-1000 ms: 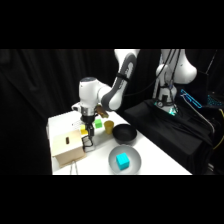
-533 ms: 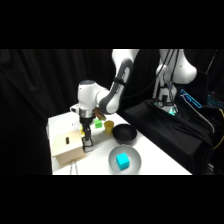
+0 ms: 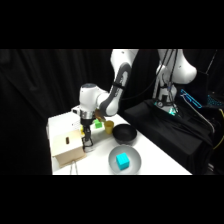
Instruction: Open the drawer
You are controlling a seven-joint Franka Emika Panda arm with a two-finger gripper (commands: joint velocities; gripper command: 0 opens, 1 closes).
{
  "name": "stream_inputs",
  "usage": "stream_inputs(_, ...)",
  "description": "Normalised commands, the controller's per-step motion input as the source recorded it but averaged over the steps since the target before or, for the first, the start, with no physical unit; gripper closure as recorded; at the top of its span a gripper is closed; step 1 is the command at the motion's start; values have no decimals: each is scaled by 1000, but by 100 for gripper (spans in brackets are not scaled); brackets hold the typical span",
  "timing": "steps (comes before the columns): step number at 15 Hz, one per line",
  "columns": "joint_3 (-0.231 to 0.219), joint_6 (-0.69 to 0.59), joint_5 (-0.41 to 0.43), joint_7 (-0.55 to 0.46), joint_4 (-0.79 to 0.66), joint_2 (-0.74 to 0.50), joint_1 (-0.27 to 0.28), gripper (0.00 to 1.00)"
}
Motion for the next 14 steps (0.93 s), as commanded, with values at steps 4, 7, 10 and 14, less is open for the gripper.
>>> stream_inputs(4, 115, 239, 133, -48, 22, 75, -109, 0)
stream_inputs(7, 81, 224, 103, -54, 3, 87, -87, 0)
stream_inputs(10, 79, 209, 93, -60, 13, 88, -85, 0)
stream_inputs(14, 73, 164, 74, -61, 6, 46, -60, 0)
